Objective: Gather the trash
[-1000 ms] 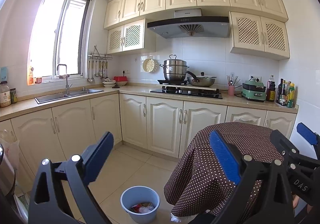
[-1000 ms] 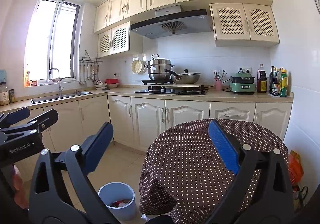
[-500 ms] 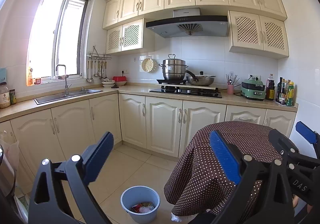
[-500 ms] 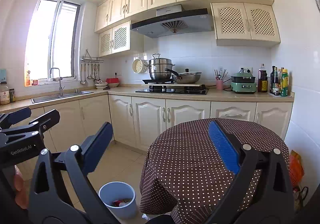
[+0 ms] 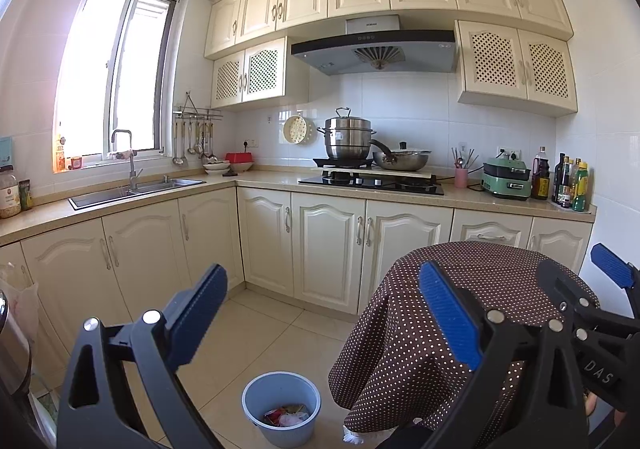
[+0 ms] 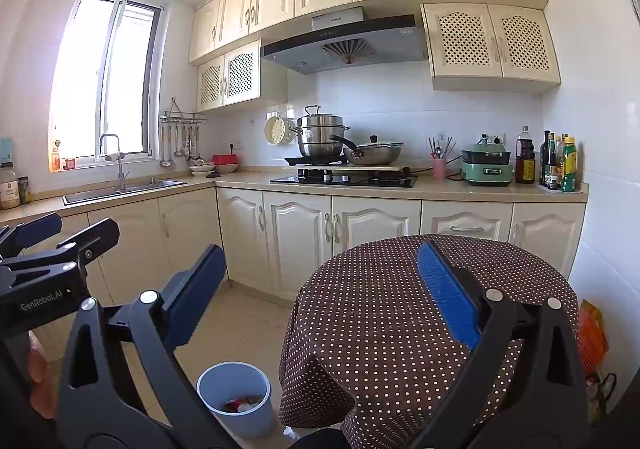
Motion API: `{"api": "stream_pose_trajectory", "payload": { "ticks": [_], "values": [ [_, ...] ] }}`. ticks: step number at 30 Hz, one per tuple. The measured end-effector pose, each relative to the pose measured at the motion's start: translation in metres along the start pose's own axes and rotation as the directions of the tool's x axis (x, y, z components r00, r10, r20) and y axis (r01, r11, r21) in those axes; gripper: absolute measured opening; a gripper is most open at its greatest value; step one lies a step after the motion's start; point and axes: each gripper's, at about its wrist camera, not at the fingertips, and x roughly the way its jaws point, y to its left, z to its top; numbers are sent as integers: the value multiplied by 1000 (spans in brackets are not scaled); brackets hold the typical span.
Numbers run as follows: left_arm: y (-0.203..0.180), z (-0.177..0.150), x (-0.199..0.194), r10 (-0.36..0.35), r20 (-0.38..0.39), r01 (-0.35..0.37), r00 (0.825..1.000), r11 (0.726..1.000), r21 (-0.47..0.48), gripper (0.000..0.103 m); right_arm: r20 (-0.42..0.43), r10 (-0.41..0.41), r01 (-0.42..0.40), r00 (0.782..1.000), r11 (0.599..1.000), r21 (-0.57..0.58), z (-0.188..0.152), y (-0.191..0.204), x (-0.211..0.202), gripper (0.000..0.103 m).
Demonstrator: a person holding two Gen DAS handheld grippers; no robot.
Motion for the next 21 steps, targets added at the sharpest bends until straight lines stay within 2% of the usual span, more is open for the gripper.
{"api": "stream_pose_trajectory", "payload": {
  "ticks": [21],
  "values": [
    [-1, -3, 2, -7, -6, 7, 1000, 1000, 5, 95, -8, 2, -2, 1000, 1000, 0, -7, 3, -1, 95]
  ]
}}
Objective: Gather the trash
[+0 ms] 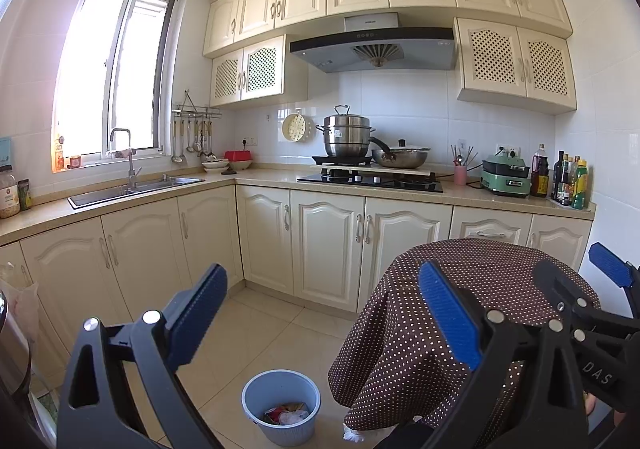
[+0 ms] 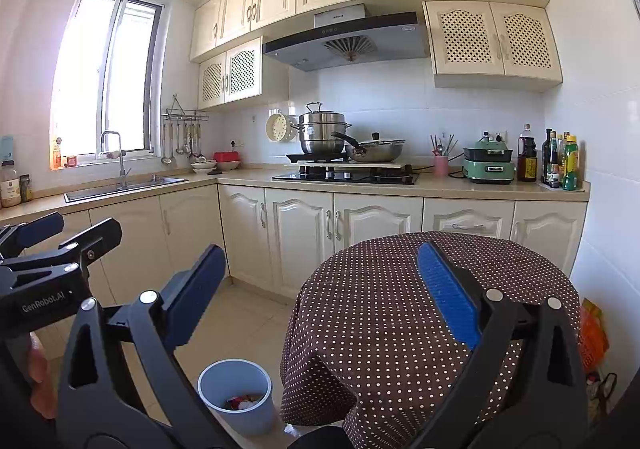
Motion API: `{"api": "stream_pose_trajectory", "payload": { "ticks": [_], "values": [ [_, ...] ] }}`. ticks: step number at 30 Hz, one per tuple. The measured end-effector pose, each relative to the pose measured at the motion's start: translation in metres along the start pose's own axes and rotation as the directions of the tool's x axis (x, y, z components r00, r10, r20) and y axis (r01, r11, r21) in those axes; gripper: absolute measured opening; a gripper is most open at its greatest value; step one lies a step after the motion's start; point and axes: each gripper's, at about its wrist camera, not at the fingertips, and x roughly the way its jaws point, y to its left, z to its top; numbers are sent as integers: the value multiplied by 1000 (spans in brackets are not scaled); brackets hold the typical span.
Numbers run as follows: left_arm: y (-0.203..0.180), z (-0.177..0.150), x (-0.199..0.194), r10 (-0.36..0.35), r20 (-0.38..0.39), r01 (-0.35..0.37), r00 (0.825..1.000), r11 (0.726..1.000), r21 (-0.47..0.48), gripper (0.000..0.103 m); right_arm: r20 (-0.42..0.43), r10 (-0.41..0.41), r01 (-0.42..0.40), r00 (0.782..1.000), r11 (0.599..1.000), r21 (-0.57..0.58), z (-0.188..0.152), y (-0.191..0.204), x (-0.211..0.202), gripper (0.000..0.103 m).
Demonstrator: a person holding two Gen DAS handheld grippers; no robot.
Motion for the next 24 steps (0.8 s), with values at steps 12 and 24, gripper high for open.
{"api": "stream_pose_trajectory", "payload": {
  "ticks": [12, 24],
  "values": [
    [0, 0, 1, -1, -3, 1, 1000, 1000, 0, 95, -5, 3, -3, 1000, 1000, 1, -2, 0, 0, 95],
    [1, 0, 1, -2, -7, 2, 1000, 1000, 1, 95, -8, 4, -4, 1000, 1000, 0, -4, 1, 0, 95]
  ]
}}
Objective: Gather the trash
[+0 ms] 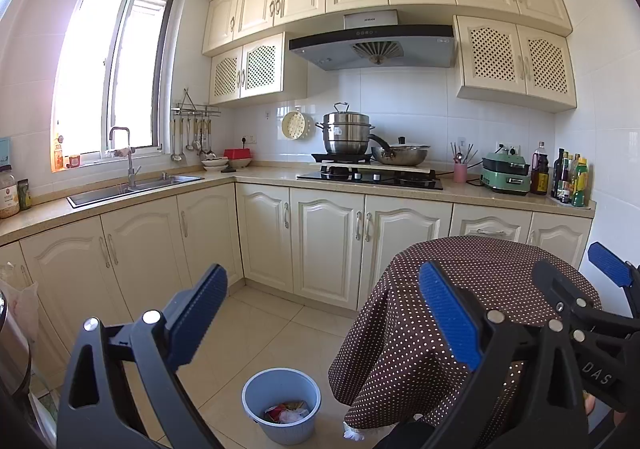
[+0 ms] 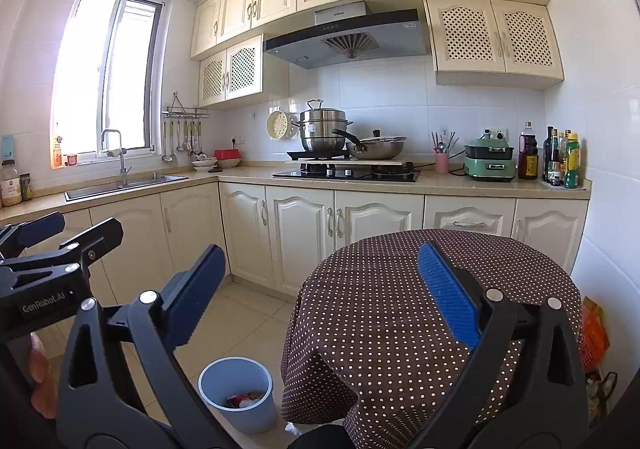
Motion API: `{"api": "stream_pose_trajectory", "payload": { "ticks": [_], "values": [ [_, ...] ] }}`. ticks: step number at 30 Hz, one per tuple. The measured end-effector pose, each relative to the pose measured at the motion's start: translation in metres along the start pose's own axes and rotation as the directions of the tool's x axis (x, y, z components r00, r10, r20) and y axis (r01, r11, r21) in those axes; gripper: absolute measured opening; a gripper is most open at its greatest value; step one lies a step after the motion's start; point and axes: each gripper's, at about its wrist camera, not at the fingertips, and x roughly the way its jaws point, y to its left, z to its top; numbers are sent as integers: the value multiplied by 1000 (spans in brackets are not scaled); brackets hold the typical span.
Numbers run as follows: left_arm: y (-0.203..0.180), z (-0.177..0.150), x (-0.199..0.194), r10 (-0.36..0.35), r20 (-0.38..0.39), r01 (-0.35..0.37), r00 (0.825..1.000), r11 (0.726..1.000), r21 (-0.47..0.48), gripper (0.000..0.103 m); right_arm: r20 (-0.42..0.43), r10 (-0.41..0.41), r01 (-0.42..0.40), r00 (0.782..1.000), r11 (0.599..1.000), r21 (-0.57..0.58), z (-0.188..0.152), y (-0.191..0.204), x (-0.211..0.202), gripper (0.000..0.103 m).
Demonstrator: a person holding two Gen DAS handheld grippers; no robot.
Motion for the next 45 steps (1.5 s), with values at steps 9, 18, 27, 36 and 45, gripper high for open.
{"api": "stream_pose_trajectory", "payload": {
  "ticks": [9, 18, 27, 36, 45],
  "values": [
    [1, -1, 1, 1, -3, -1, 1000, 1000, 0, 95, -6, 6, -6, 1000, 1000, -2, 0, -1, 2, 95],
    [4, -1, 3, -1, -4, 1, 1000, 1000, 0, 95, -9, 9, -9, 1000, 1000, -4, 2, 1, 5, 95],
    [5, -4, 6, -3, -10, 3, 1000, 1000, 1, 95, -15, 15, -15, 1000, 1000, -5, 2, 2, 7, 95],
    [5, -7, 9, -4, -18, 4, 1000, 1000, 2, 95, -22, 18, -19, 1000, 1000, -2, 1, 2, 10, 95],
    [8, -7, 12, -7, -25, 7, 1000, 1000, 0, 95, -27, 19, -19, 999, 1000, 0, -1, 4, 9, 95]
  ]
}}
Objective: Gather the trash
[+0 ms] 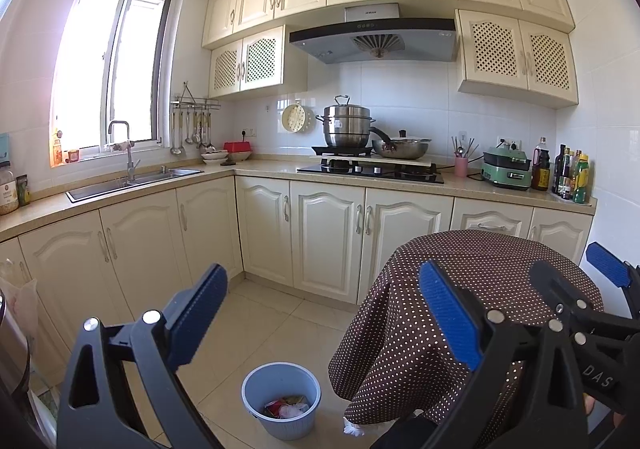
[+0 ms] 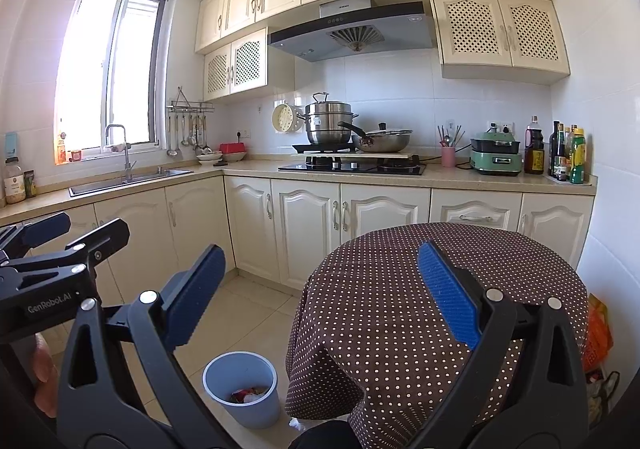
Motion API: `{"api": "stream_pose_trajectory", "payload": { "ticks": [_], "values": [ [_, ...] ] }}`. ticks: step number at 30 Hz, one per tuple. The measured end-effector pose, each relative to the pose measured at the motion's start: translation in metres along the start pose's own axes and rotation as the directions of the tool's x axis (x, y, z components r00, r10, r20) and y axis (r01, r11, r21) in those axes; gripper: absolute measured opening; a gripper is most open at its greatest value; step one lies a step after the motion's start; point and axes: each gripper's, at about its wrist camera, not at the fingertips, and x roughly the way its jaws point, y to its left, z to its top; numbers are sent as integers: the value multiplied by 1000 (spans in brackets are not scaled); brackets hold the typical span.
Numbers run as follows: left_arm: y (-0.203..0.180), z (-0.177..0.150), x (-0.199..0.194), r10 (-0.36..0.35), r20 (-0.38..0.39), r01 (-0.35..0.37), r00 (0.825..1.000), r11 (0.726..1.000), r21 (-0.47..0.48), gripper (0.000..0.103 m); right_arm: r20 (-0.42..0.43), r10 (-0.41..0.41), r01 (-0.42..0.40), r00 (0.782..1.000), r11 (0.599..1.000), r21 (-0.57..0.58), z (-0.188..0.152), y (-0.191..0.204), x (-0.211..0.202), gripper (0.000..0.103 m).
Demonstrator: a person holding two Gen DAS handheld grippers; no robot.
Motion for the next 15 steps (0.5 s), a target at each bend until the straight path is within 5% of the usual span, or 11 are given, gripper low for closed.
{"api": "stream_pose_trajectory", "payload": {
  "ticks": [15],
  "values": [
    [2, -6, 10, 0, -30, 1, 1000, 1000, 8, 95, -26, 2, -1, 1000, 1000, 10, -6, 4, 6, 95]
  ]
}}
